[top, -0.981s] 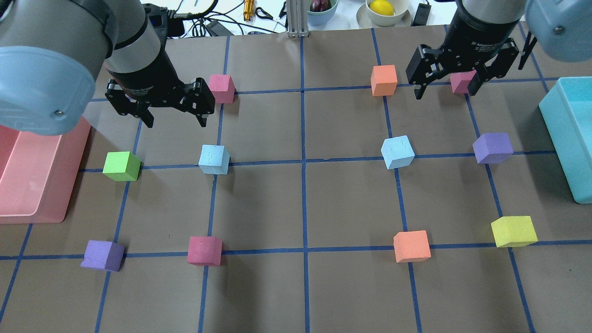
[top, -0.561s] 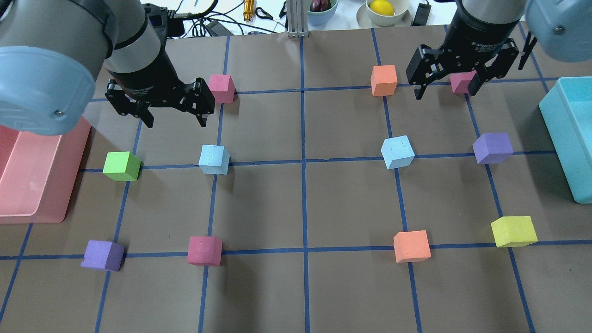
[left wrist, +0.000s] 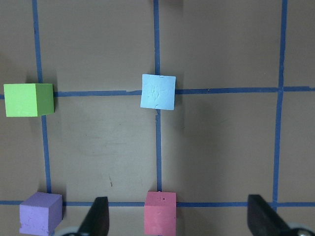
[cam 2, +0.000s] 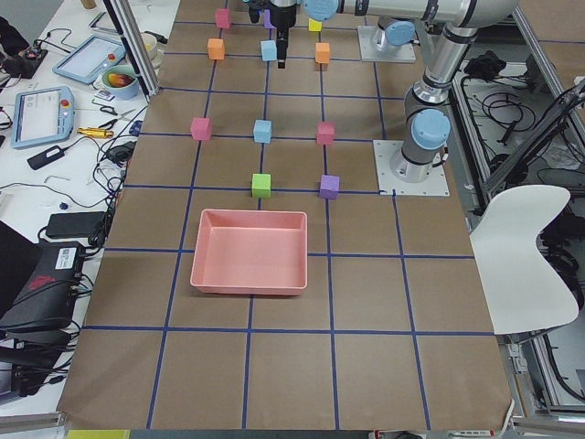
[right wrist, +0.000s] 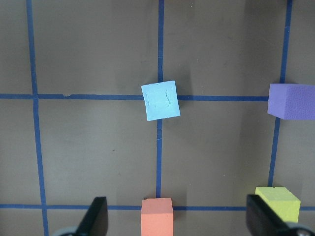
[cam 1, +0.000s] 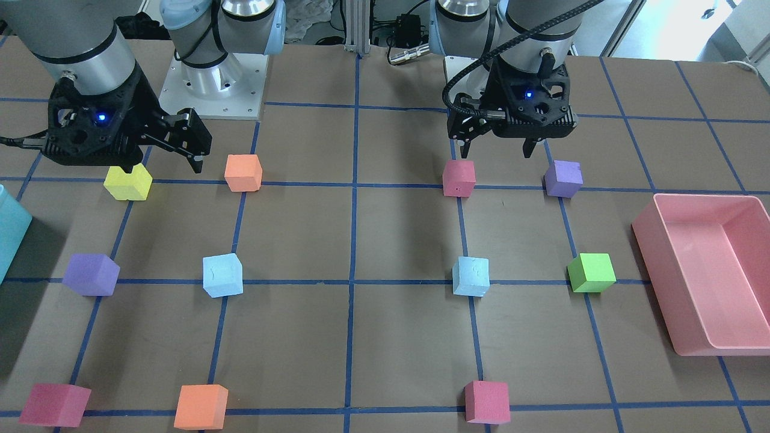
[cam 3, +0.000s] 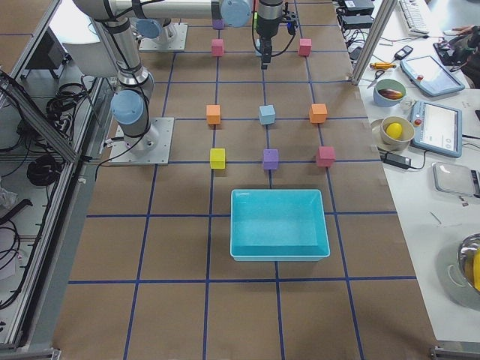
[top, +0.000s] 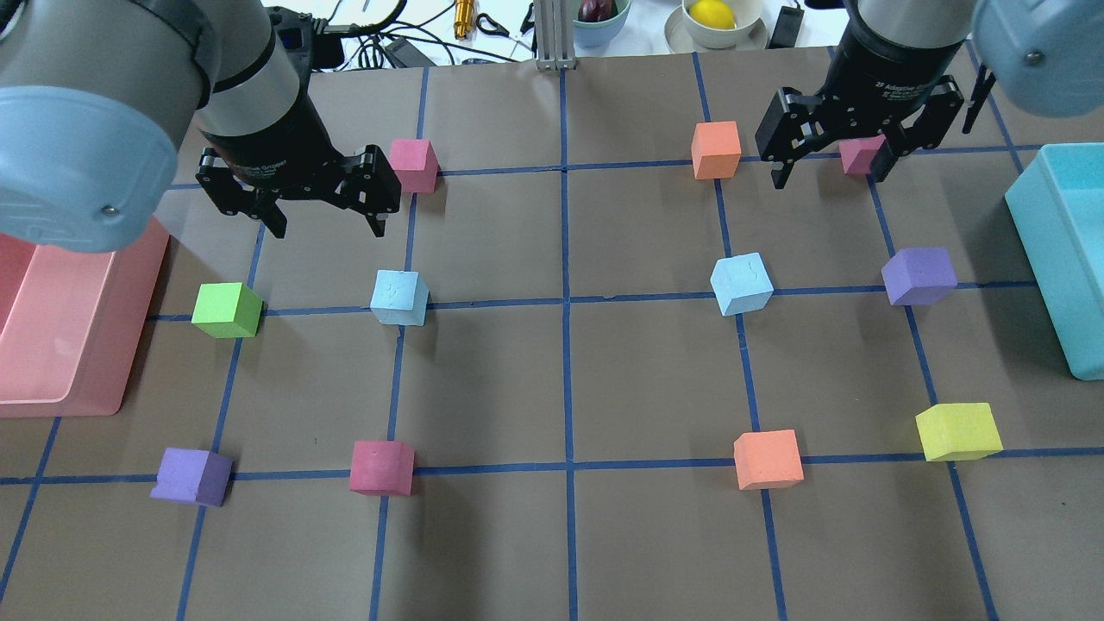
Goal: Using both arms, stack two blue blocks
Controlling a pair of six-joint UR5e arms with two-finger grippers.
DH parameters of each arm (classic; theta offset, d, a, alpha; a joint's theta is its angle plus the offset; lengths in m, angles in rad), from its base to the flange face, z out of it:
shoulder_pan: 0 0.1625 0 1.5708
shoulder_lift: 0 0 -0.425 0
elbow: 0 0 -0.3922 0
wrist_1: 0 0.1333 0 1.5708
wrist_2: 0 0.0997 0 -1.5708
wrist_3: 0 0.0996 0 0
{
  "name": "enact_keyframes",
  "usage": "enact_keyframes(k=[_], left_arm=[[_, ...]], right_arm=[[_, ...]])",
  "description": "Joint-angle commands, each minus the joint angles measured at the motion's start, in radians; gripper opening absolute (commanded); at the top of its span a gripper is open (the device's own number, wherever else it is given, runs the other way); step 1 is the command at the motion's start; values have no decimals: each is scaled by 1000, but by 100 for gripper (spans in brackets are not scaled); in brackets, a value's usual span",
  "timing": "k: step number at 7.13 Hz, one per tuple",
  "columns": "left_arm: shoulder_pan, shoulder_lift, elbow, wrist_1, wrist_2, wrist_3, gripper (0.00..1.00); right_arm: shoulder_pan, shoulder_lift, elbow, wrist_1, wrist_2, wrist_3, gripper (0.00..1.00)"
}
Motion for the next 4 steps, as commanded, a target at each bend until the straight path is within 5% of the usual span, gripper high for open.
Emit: enact_keyframes(k=[1,2,4], left_arm=[[0,0,-1,-1,-2,0,100],[0,0,-1,-1,-2,0,100],[0,0,-1,-1,0,0,100]], right_arm=[[-4,79,101,-83,10,3,100],[-3,119,179,-295,7,-7,100],[-1,194,296,-502,3,-9,100]])
